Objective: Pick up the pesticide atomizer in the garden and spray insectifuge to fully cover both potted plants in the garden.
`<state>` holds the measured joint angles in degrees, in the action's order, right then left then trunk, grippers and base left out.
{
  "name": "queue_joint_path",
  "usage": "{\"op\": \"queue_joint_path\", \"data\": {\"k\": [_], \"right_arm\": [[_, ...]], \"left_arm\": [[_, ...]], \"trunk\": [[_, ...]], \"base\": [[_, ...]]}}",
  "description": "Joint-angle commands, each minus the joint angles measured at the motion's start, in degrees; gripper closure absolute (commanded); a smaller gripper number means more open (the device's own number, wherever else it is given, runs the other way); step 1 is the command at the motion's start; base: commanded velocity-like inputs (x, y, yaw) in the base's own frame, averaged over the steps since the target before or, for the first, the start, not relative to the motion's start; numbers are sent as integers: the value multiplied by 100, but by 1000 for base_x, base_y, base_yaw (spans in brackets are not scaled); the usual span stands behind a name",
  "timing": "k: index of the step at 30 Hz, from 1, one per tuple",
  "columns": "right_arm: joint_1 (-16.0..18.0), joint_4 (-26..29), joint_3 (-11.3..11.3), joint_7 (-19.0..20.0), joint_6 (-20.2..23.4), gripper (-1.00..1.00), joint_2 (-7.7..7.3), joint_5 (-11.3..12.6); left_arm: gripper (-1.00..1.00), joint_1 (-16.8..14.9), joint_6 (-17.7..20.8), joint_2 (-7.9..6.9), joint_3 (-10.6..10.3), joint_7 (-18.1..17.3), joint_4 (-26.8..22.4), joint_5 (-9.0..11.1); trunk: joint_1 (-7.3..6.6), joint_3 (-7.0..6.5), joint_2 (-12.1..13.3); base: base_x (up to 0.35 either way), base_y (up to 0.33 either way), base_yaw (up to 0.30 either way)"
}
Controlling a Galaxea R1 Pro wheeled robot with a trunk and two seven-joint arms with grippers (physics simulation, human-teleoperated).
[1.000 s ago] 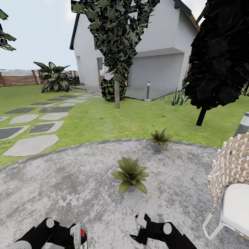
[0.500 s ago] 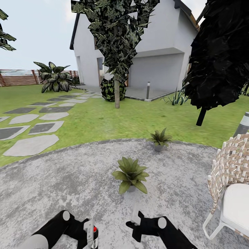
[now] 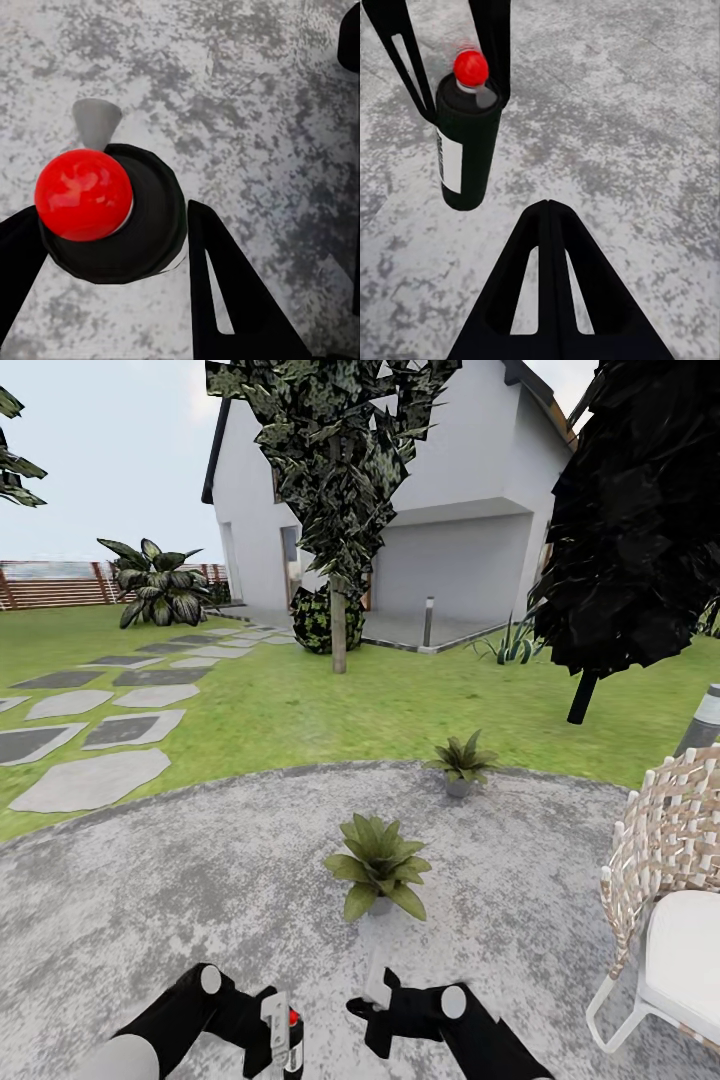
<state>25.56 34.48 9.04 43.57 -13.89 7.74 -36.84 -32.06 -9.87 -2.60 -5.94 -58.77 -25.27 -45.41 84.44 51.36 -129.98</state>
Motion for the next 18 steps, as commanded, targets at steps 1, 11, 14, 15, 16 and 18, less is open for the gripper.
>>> {"op": "queue_joint_path", "data": {"k": [1, 11, 14, 15, 16, 18], "right_arm": [[2, 6, -8, 2, -35, 100, 12, -60], [5, 49, 0, 2, -35, 100, 47, -60], [4, 50, 1, 2, -35, 100, 52, -60], [8, 54, 0, 2, -35, 100, 52, -60], [5, 56, -1, 2, -35, 100, 52, -60], [7, 58, 0, 2, -35, 100, 52, -60]], "left_arm": [[100, -4, -58, 21, -13, -1, -9, -38], [100, -70, -42, 146, -7, 19, -13, -24], [100, -88, -41, 350, -4, 38, -15, -29], [100, -88, -39, 404, -4, 40, -29, -31], [100, -86, -36, 448, -4, 42, -59, -35], [100, -82, -32, 506, -1, 47, -119, -31]], "trunk": [[-1, 6, -2], [-1, 6, -2], [-1, 6, -2], [-1, 6, -2], [-1, 6, -2], [-1, 6, -2]], "base": [[0, 0, 0], [0, 0, 0], [0, 0, 0], [0, 0, 0], [0, 0, 0], [0, 0, 0]]}}
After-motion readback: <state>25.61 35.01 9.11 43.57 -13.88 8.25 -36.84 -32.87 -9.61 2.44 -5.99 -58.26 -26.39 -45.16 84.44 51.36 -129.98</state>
